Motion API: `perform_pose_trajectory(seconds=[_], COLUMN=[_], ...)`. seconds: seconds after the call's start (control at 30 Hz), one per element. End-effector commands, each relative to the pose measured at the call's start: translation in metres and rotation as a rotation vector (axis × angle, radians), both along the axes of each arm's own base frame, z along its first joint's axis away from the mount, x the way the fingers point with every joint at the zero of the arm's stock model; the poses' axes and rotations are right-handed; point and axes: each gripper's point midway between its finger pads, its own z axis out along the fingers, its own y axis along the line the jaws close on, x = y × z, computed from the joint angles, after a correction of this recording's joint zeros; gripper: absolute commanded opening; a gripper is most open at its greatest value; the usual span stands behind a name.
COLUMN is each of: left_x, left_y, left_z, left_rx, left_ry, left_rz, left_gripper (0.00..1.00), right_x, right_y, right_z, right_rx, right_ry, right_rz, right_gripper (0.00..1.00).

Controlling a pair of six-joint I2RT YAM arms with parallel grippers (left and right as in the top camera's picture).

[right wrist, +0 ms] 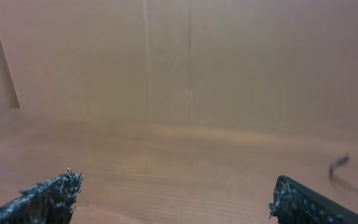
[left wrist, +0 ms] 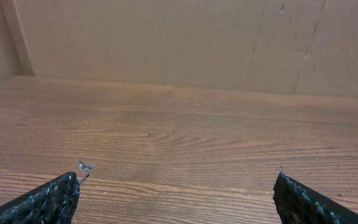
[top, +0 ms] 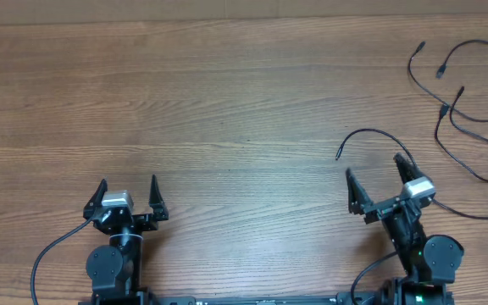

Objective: Untangle cables

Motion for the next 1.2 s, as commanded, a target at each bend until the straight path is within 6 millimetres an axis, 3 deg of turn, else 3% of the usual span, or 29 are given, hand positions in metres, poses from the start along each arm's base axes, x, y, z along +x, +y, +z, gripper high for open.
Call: perform_pose_trajectory(seconds=[0.0, 0.23, 0.6, 0.83, 1.0, 1.17], left_x=[0.0, 0.0, 0.0, 0.0, 0.0, 0.0], left_y=[-0.001, -0.001, -0.001, -0.001, -0.001, -0.001], left_z=[0.0, 0.0, 0.0, 0.0, 0.0, 0.0], left_rx=[0.005, 0.005, 0.005, 0.005, 0.005, 0.005], left_ry=[-0.003, -0.003, -0.003, -0.003, -0.003, -0.003], left_rz=[-0.002, -0.002, -0.002, -0.002, -0.002, -0.002], left_gripper=[1.0, 1.0, 1.0, 0.99, 1.0, 1.0], right_x=[-0.003, -0.008, -0.008, -0.006, -0.007, -0.007], right_y=[-0.004, -0.01, -0.013, -0.022, -0.019, -0.02], right_z=[-0.002, -0.021, -0.019, -0.02, -0.02, -0.02], right_rx=[0.0, 0.004, -0.004, -0.073, -0.204, -0.214], right_ry=[-0.006, 0.067, 0.057, 0.04, 0.007, 0.005], right_rz=[-0.027, -0.065, -0.084, -0.14, -0.126, -0.13], right_gripper=[1.0, 1.0, 1.0, 1.0, 1.0, 1.0])
